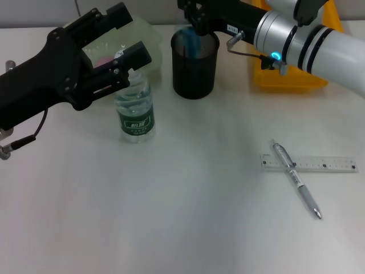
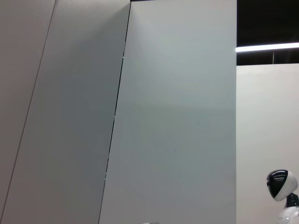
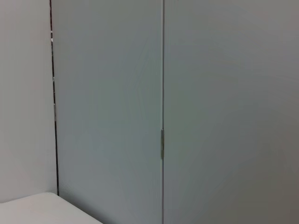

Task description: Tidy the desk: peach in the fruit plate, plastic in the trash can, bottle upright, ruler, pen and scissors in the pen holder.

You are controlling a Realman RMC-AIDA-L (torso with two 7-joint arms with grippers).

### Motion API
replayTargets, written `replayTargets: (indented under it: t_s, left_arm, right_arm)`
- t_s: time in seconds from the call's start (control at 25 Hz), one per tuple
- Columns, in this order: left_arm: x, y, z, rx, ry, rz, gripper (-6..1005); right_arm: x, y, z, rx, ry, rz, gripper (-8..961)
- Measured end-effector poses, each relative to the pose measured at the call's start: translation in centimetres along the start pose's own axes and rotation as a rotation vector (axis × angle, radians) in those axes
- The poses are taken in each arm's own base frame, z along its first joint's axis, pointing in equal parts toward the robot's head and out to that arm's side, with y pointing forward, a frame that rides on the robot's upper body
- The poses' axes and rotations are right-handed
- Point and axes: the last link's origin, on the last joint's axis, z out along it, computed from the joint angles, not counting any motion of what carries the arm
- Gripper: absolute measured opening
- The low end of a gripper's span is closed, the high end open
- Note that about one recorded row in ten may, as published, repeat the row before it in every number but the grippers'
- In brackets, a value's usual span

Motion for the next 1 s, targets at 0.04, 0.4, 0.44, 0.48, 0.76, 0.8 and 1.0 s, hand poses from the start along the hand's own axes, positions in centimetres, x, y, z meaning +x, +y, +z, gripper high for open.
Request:
replayTargets:
  t_s: [0.04, 0.4, 0.44, 0.48, 0.76, 0.8, 1.0]
  left_arm:
    - [0.0, 0.0, 0.0, 0.0, 0.0, 0.0, 786]
    - [0.0, 0.1, -0.1, 0.001, 0.001, -0.001, 786]
    - [0.0, 0.1, -0.1, 0.001, 0.001, -0.001, 786]
    - [0.0, 0.0, -0.1, 0.0, 0.001, -0.002, 786]
    - [0.1, 0.1, -0.1, -0.008, 0.007, -0.005, 786]
    - [0.1, 0.1, 0.0, -0.009, 0.006, -0.006, 786]
    - [0.0, 0.2, 0.1, -0.015, 0.001, -0.011, 786]
  right_arm:
    - [0.0, 0.0, 0.0, 0.002, -0.001, 0.002, 202]
    - [-0.1, -0.1, -0.1, 0.007, -0.013, 0.015, 262]
    - [-0.2, 0.0, -0.1, 0.002, -0.021, 0.019, 262]
    - [-0.3, 0.1, -0.2, -0.006, -0.033, 0.023, 263]
    - [-1.1, -0.5, -2.7, -0.06, -0.149, 0.135, 265]
    - [-1.0, -0.7, -3.4, -0.07, -0.157, 0.154, 265]
    - [-0.7, -1.7, -7.7, -0.124, -0.175, 0.232, 266]
